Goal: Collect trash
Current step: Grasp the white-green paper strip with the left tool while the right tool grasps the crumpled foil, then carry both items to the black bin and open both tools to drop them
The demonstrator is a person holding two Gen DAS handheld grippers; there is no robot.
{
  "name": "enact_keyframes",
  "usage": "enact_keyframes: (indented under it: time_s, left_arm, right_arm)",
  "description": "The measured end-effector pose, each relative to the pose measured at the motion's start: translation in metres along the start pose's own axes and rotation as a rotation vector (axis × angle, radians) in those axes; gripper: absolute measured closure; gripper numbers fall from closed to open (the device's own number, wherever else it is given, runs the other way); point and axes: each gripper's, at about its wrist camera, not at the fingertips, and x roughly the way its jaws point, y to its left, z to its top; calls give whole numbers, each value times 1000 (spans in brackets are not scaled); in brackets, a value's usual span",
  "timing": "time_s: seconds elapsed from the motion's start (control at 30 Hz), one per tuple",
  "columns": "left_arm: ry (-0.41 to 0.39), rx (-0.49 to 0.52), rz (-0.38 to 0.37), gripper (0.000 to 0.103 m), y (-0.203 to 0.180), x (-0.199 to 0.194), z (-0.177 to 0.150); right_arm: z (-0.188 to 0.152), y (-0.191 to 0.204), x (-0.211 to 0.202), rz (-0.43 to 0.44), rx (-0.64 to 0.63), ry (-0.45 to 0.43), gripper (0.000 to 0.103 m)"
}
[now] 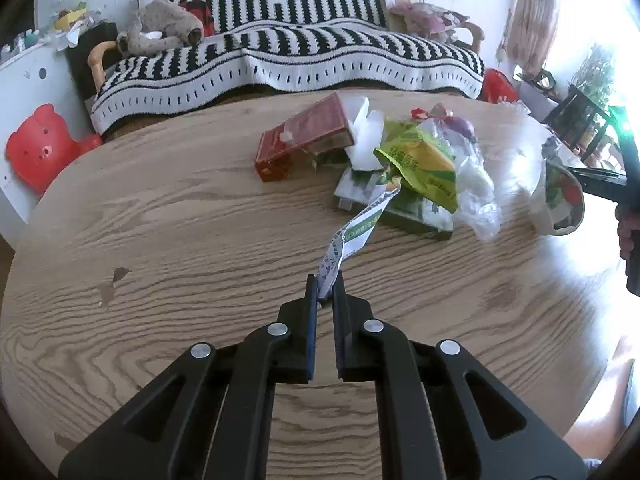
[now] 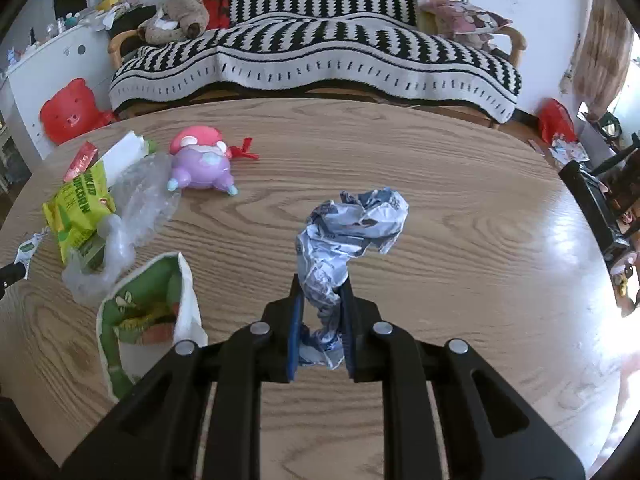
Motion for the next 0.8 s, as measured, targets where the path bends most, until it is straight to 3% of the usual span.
enact_keyframes:
  time_s: [0.23,0.47,0.63,0.8]
  left_arm:
    - [-86,-69,18,97,11,-21,3]
    - [-59,-92,10,97,24,-16,1]
    - [-85,-104,7,97,24,-23,2]
    - [-143,-137,-68,97,0,-49,1]
  right_arm:
    - [-5,-19,-12,-49,32,-16,86]
    - [-8,-21,-8,-55,50,-7,86]
    - [-11,-21,-16,-75,39,-11,86]
    - [-14,-36,-47,-78,90,-33,86]
